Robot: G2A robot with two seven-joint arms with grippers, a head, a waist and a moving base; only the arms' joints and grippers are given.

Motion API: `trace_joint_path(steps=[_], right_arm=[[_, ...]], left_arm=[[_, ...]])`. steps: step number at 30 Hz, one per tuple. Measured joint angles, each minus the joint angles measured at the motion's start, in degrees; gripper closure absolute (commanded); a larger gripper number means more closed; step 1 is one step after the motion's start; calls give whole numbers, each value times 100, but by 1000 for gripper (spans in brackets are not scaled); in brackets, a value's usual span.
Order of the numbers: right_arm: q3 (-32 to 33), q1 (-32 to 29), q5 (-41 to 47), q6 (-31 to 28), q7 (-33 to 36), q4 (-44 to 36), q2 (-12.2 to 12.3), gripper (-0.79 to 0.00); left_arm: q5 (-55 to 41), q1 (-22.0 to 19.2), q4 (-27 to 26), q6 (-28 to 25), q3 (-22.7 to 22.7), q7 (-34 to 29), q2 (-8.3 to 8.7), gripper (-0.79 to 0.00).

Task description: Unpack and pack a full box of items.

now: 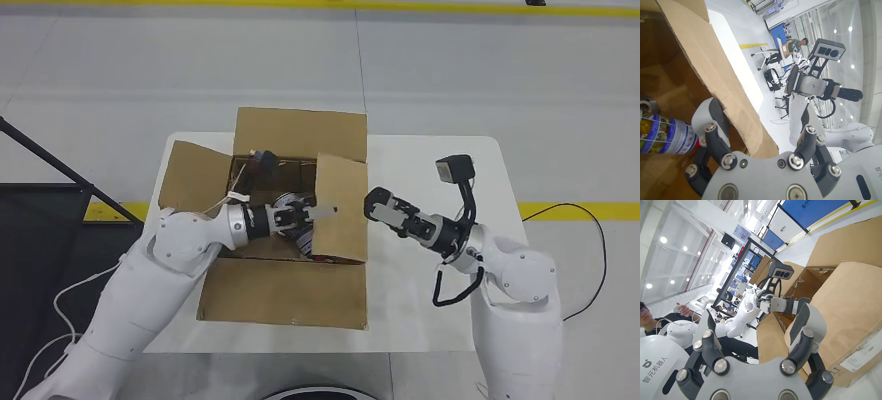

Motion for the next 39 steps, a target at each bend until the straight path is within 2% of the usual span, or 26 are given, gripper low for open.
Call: trace_joint_path(steps=[8, 20, 28, 39], right_arm=[[322, -394, 66, -58, -151, -453, 132, -785], [1116, -1162, 221, -90, -409, -1116, 335, -785], [1331, -1557, 389, -236, -553, -1115, 436, -785], [1701, -2048, 686, -518, -961, -1100, 551, -785]], left_arm=[[34, -306, -181, 29, 223, 162, -92, -785], [24, -974, 234, -21, 954, 461, -369, -785], [-18, -1443, 712, -193, 1618, 701, -659, -785], [-125, -2023, 1547, -223, 2442, 610, -1103, -785]])
